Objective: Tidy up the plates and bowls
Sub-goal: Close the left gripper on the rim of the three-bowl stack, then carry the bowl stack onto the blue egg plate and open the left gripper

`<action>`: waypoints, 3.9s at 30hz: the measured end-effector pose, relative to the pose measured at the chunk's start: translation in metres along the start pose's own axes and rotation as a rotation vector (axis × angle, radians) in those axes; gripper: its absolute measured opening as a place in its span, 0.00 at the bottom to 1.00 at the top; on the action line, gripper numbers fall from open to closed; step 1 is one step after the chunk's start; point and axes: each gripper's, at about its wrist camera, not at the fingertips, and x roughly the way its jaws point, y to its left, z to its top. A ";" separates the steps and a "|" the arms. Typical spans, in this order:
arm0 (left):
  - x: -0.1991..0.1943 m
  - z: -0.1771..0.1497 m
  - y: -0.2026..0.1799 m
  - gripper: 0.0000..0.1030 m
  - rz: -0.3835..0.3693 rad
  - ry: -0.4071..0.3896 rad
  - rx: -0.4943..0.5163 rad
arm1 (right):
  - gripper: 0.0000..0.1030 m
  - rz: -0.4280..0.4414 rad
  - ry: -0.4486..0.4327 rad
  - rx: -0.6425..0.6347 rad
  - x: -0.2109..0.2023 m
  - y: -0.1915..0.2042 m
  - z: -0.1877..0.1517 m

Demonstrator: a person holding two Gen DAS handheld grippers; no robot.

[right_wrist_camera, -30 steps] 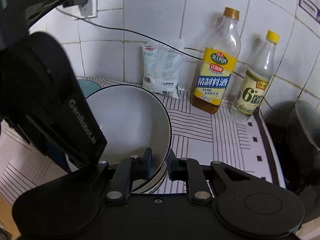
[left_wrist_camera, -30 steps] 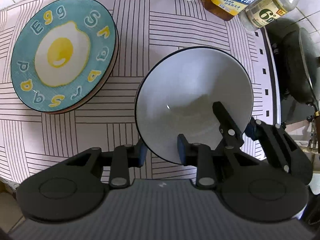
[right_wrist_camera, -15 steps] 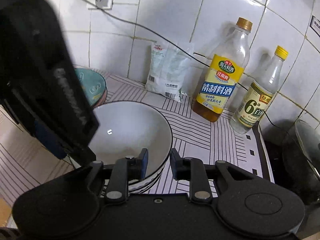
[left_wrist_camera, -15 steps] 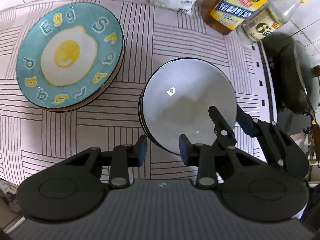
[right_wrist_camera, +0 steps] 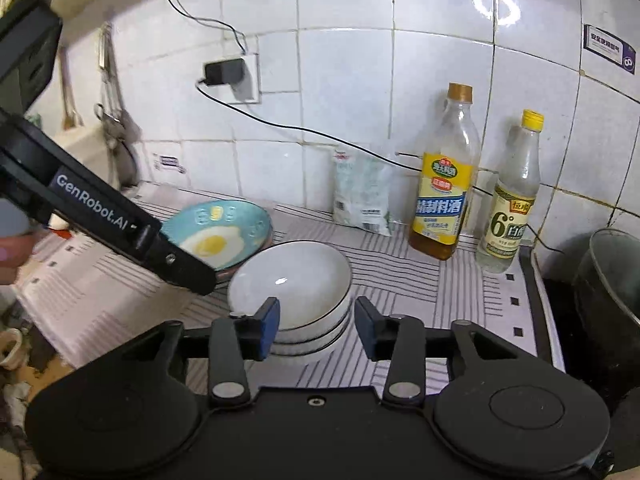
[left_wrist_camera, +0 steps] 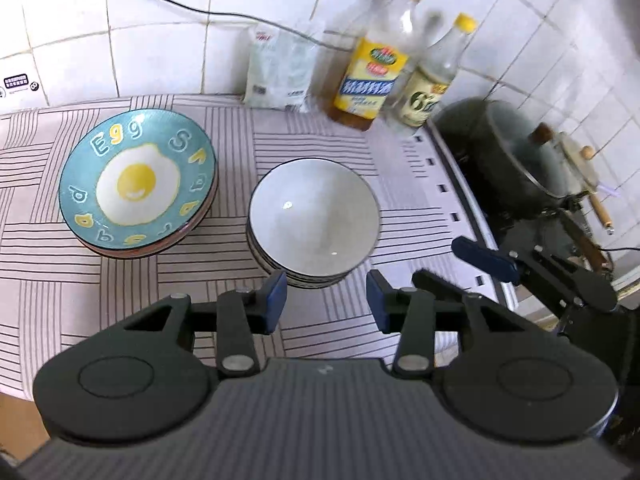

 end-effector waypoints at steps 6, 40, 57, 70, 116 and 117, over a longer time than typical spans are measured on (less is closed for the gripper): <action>-0.006 -0.021 0.004 0.47 -0.036 -0.013 0.013 | 0.66 0.029 0.000 0.014 0.001 -0.001 -0.030; 0.150 -0.004 0.092 0.59 -0.051 0.012 -0.357 | 0.97 0.077 0.018 -0.056 0.161 0.006 -0.059; 0.153 -0.007 0.075 0.44 -0.070 -0.040 -0.329 | 0.99 0.115 0.035 -0.065 0.174 0.000 -0.052; 0.110 -0.008 0.058 0.44 -0.074 -0.030 -0.243 | 0.99 0.100 -0.017 -0.016 0.135 0.013 -0.042; 0.068 0.072 0.229 0.44 -0.002 0.040 -0.134 | 0.99 0.184 -0.050 -0.116 0.252 0.130 0.041; 0.071 0.072 0.229 0.44 -0.006 0.043 -0.127 | 0.99 0.176 -0.044 -0.104 0.255 0.129 0.040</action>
